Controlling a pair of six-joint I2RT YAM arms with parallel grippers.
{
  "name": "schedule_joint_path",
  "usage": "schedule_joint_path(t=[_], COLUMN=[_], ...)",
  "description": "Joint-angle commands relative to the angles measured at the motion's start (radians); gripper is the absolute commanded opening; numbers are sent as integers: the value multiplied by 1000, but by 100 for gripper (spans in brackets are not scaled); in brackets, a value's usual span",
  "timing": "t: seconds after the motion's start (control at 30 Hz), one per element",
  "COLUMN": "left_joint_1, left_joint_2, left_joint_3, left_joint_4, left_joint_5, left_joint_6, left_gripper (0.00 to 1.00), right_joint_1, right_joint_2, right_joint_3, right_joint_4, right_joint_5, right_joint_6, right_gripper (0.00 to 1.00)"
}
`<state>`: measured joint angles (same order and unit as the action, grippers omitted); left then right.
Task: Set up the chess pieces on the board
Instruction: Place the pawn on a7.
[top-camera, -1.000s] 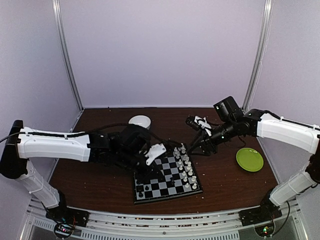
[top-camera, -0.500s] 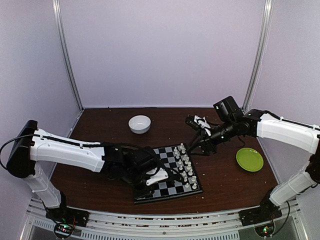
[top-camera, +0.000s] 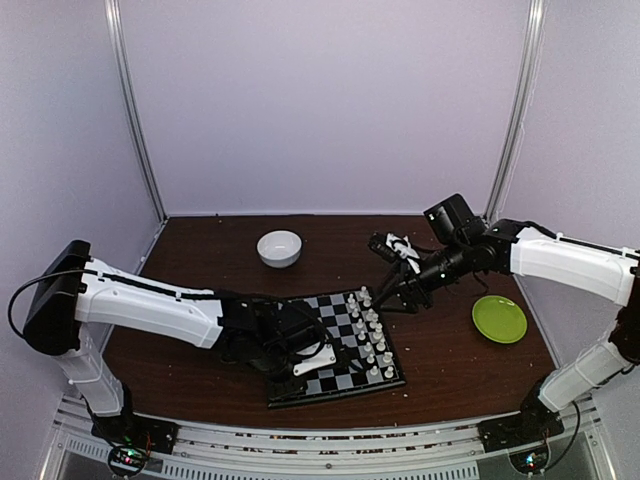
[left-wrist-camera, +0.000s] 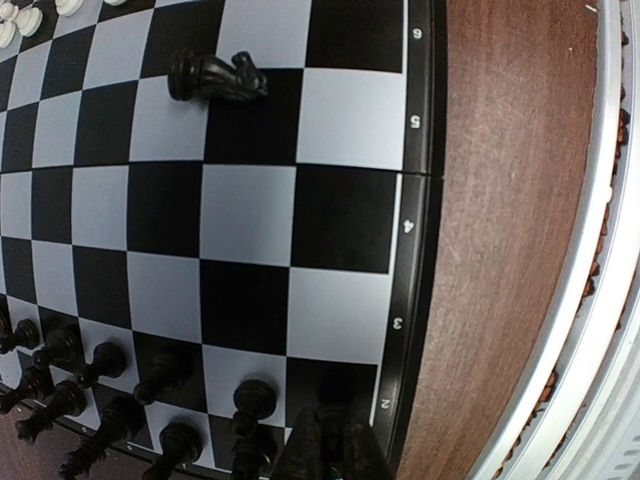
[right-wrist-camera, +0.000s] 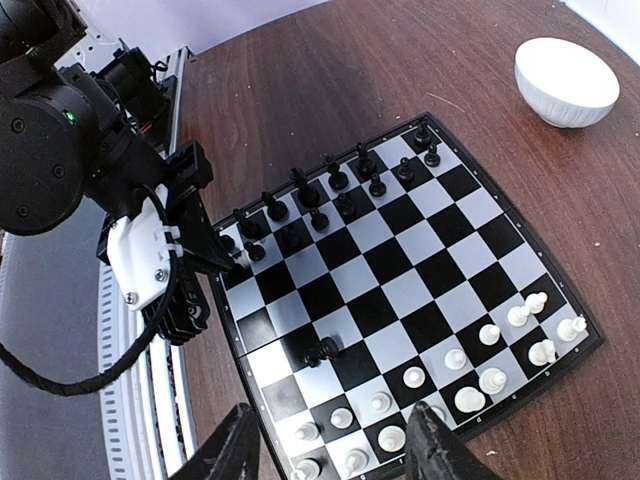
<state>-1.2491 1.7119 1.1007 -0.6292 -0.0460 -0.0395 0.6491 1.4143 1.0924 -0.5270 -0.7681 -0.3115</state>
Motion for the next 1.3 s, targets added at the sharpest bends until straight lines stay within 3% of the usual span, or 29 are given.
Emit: schedule_joint_path(t=[0.0,0.33,0.67,0.97,1.07,1.27], left_joint_1=[-1,-1,-1,0,14,34], left_joint_2=[14,26,-8,-72,-91,54], left_joint_3=[2,-3,-4,21,76,266], left_joint_4=[23,33,34,43,73,40], left_joint_5=[-6,-17,-22,-53,-123,-210], left_joint_6=[17,19,9,-15,-86,-405], left_gripper=[2,6,20,27,33,43], right_joint_1=[-6,-4,-5,-5,-15,-75], right_joint_2=[6,11,14,9,-4,-47], right_joint_3=[-3,-2,0,6,18,21], right_joint_4=[3,-1,-5,-22,-42,-6], right_joint_5=[-19,-19,-21,-16,12,121], right_joint_6=[-13,-14,-16,-32,-48,2], right_gripper=[50,50,50,50,50,50])
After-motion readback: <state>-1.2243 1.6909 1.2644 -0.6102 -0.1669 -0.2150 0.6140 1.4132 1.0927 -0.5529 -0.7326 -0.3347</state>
